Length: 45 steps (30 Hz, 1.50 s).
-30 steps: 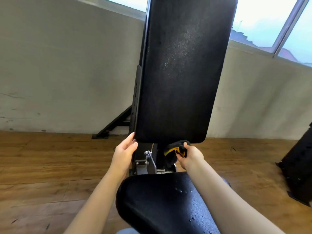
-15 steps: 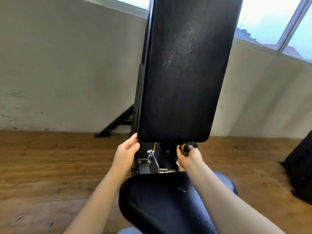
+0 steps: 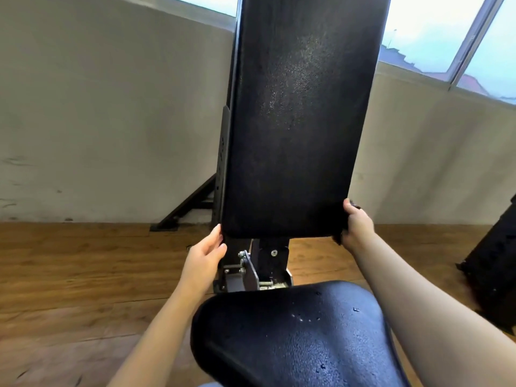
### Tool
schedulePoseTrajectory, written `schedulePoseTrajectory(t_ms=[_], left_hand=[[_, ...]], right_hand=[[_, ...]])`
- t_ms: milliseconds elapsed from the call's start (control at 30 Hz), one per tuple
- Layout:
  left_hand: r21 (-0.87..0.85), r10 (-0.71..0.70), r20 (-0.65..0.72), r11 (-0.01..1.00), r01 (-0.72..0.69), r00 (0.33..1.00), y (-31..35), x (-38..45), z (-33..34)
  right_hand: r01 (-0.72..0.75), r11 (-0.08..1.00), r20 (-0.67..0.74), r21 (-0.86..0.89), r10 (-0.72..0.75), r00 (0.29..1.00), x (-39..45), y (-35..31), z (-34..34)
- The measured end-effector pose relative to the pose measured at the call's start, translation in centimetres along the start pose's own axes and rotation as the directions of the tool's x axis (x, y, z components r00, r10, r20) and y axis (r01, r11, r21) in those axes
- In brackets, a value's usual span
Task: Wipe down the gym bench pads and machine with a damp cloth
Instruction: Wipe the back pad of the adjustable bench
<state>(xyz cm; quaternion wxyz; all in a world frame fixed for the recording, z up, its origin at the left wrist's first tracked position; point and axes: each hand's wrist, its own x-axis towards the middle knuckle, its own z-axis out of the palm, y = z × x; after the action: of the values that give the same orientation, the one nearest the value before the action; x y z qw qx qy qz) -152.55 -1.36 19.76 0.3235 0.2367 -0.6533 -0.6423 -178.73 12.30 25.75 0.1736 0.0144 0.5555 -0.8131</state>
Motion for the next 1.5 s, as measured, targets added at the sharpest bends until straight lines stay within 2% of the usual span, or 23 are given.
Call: schedulePoseTrajectory(t_ms=[33, 67, 167, 267, 367, 500, 567, 700, 800, 900, 967, 1000, 1067, 1133, 1200, 1233, 1267, 1333, 1367, 1400, 1433, 1467, 1500], left_hand=[[0.0, 0.0, -0.004, 1.0, 0.0, 1.0, -0.1, 0.0, 0.0], [-0.002, -0.002, -0.007, 1.0, 0.002, 1.0, -0.1, 0.0, 0.0], [-0.021, -0.008, -0.011, 1.0, 0.008, 1.0, -0.1, -0.2, 0.3], [-0.025, -0.01, -0.022, 1.0, 0.009, 1.0, -0.2, -0.1, 0.4], [-0.027, -0.018, -0.041, 0.999, 0.017, 0.999, -0.3, -0.1, 0.5], [-0.031, -0.038, -0.031, 0.999, 0.037, 0.999, -0.4, -0.1, 0.5], [-0.029, -0.047, -0.029, 0.998, 0.046, 0.998, -0.4, -0.2, 0.6], [-0.037, -0.039, -0.032, 0.999, 0.038, 0.999, -0.3, -0.4, 0.4], [-0.034, -0.041, -0.015, 0.999, 0.041, 0.999, -0.2, -0.4, 0.1], [-0.02, -0.037, -0.008, 0.999, 0.037, 0.999, 0.0, -0.3, -0.3], [-0.007, -0.029, -0.003, 1.0, 0.029, 1.0, 0.2, -0.2, -0.4], [-0.004, -0.03, 0.001, 1.0, 0.03, 1.0, 0.2, -0.1, -0.5], [-0.001, -0.033, 0.006, 0.999, 0.033, 0.999, 0.2, -0.1, -0.6], [0.01, -0.031, 0.005, 0.999, 0.031, 0.999, 0.2, 0.0, -0.7], [0.025, -0.031, 0.007, 0.999, 0.031, 0.999, 0.1, 0.0, -0.7], [0.03, -0.033, 0.011, 0.999, 0.032, 0.999, 0.1, -0.1, -0.7], [0.037, -0.034, 0.017, 0.999, 0.033, 0.999, 0.0, -0.2, -0.7], [0.065, -0.03, 0.027, 0.998, 0.028, 0.999, 0.1, -0.3, -0.7], [0.081, -0.025, 0.031, 0.996, 0.023, 0.999, 0.1, -0.4, -0.7], [0.094, -0.021, 0.032, 0.995, 0.018, 0.999, 0.1, -0.5, -0.7], [0.104, -0.017, 0.032, 0.995, 0.014, 0.999, 0.2, -0.6, -0.8], [0.116, -0.011, 0.031, 0.993, 0.007, 0.999, 0.2, -0.6, -0.8], [0.131, -0.001, 0.029, 0.991, -0.002, 1.0, 0.2, -0.6, -0.8]], right_hand=[[-0.016, 0.997, -0.002, -0.074, 0.016, 1.0, -0.4, 0.1, 0.4], [-0.044, 0.996, 0.005, -0.074, 0.044, 0.999, -0.9, 0.3, 0.5], [-0.101, 0.995, 0.031, 0.014, 0.101, 0.994, -1.4, 0.9, -0.5], [-0.077, 0.993, 0.076, 0.086, 0.071, 0.995, -1.2, 1.3, -1.4], [-0.07, 0.988, -0.004, 0.134, 0.071, 0.997, -1.1, 2.1, -1.3], [-0.244, 0.897, 0.024, 0.368, 0.253, 0.967, -2.6, 4.6, -0.6], [-0.327, 0.846, 0.042, 0.421, 0.342, 0.939, -3.3, 5.6, -0.2], [-0.399, 0.845, 0.049, 0.355, 0.41, 0.911, -3.7, 4.2, -0.2], [-0.411, 0.873, -0.06, 0.263, 0.44, 0.896, -2.8, 1.5, -0.2], [-0.264, 0.904, -0.201, 0.336, 0.343, 0.918, -3.0, 1.6, 0.7], [-0.201, 0.848, -0.188, 0.49, 0.328, 0.926, -3.8, 2.7, 1.4], [-0.138, 0.862, -0.211, 0.487, 0.27, 0.94, -4.5, 3.1, 1.5], [0.068, 0.949, -0.279, 0.308, 0.022, 0.96, -5.9, 3.1, 2.3], [0.321, 0.937, -0.22, 0.134, -0.288, 0.932, -7.6, 1.6, 4.1], [0.565, 0.825, -0.025, 0.01, -0.564, 0.825, -9.1, -1.0, 6.8], [0.684, 0.729, 0.074, -0.034, -0.681, 0.729, -9.4, -2.5, 8.3], [0.796, 0.599, 0.176, -0.083, -0.778, 0.604, -9.4, -4.1, 9.9], [0.947, 0.25, 0.387, -0.203, -0.868, 0.312, -8.6, -6.9, 12.7], [0.959, 0.06, 0.485, -0.277, -0.853, 0.194, -7.7, -7.9, 13.8], [0.93, -0.101, 0.565, -0.354, -0.815, 0.126, -6.8, -8.6, 14.7], [0.883, -0.221, 0.613, -0.415, -0.785, 0.091, -5.9, -9.0, 15.3], [0.85, -0.289, 0.623, -0.44, -0.78, 0.057, -5.1, -9.0, 15.7], [0.849, -0.303, 0.606, -0.433, -0.795, 0.025, -4.7, -8.7, 16.0]])
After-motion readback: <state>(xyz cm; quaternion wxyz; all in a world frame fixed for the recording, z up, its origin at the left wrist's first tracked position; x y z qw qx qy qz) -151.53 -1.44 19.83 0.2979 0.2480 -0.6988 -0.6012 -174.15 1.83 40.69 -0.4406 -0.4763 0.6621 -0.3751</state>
